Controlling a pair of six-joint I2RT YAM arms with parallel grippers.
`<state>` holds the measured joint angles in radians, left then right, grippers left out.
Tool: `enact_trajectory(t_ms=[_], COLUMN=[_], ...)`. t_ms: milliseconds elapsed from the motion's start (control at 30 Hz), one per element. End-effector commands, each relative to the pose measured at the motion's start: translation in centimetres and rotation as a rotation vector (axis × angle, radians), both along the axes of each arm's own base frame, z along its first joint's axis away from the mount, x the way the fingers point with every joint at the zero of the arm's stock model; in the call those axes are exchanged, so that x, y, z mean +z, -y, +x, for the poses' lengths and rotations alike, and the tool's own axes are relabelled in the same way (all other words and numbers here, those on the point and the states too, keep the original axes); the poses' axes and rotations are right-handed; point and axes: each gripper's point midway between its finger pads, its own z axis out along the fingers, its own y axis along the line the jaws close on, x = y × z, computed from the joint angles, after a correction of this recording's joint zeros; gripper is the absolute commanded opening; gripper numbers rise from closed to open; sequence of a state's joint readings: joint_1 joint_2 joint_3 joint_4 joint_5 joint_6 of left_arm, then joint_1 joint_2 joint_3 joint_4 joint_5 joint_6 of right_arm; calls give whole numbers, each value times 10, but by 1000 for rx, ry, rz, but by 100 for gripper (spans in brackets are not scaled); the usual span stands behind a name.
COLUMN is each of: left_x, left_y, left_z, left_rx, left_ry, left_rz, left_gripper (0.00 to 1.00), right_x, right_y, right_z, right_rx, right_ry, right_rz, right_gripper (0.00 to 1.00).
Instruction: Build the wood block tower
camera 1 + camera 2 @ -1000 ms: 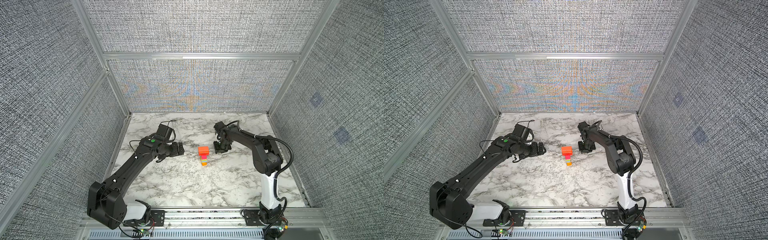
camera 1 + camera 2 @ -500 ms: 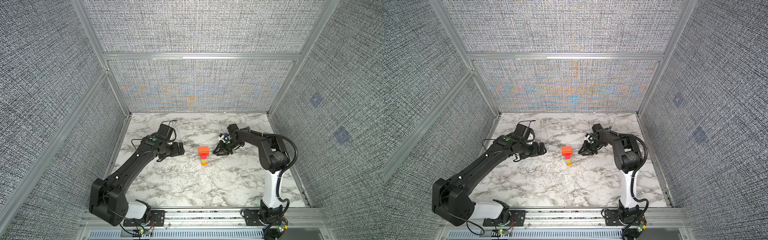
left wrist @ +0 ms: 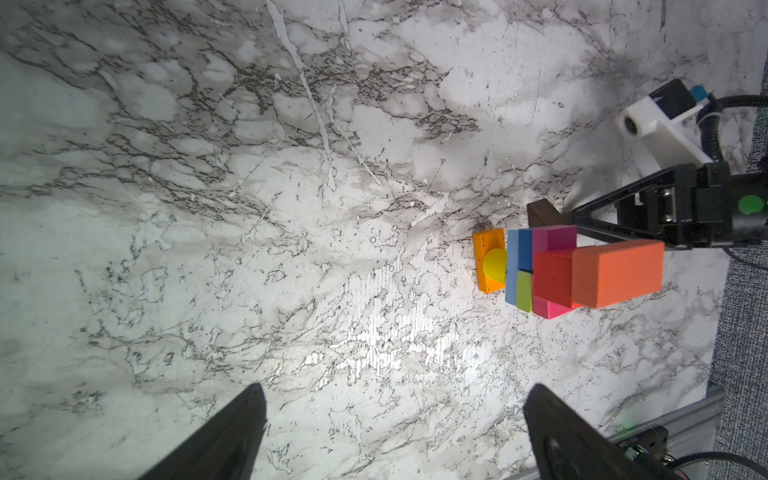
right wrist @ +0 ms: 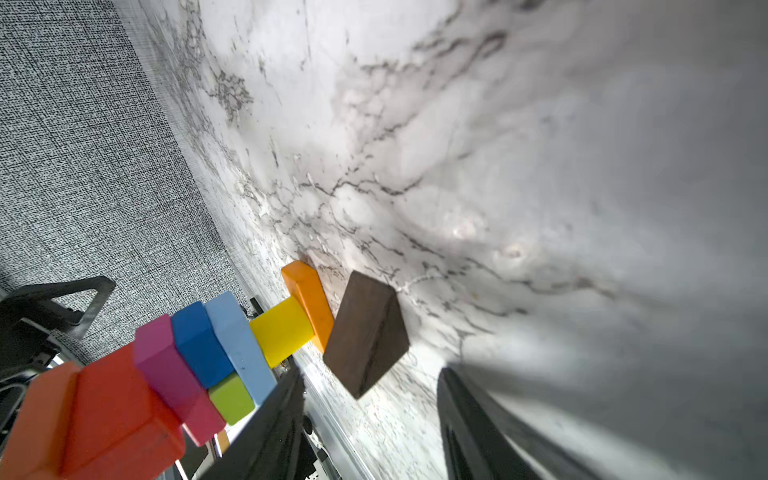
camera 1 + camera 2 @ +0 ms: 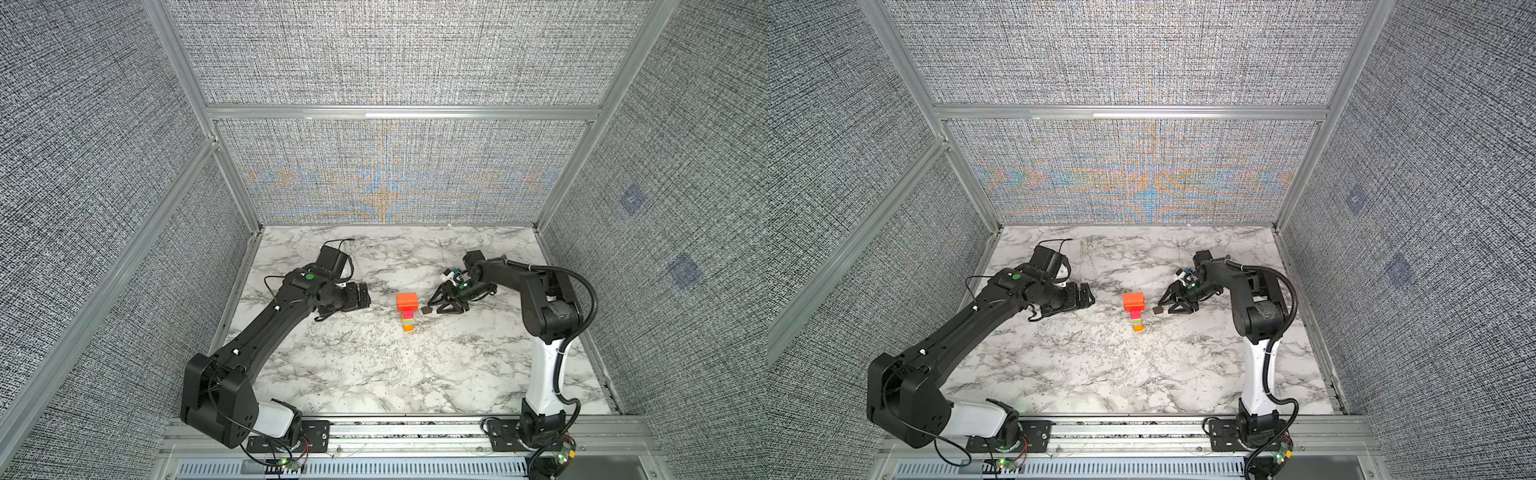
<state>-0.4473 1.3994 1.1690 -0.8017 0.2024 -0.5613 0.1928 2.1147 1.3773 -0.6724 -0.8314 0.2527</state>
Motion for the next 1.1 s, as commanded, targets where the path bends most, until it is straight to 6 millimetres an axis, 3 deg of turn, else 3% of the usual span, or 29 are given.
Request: enact_trajectory(t_ms=[0, 167, 467, 733, 1067], left_x=[1, 2, 4, 7, 11], left_y=[0, 0, -4, -10, -15], left_z=[1, 1, -4, -9, -13], left_rx=[3, 3, 9, 13, 17], left_ry=[1, 4, 11, 19, 27], left_rz=[-3, -2, 1, 18, 28], left_gripper=[99, 99, 99, 99, 99], right_x=[-18, -5, -1, 12, 5], right_y=[22, 18, 2, -9, -23], right_z=[-5, -10, -15, -9, -9], right_rx=[-1, 73, 175, 172, 220], right_ry=[1, 107, 256, 352, 373], right_rz=[-177, -293, -452, -457, -496], right_gripper=[55, 63, 66, 68, 64])
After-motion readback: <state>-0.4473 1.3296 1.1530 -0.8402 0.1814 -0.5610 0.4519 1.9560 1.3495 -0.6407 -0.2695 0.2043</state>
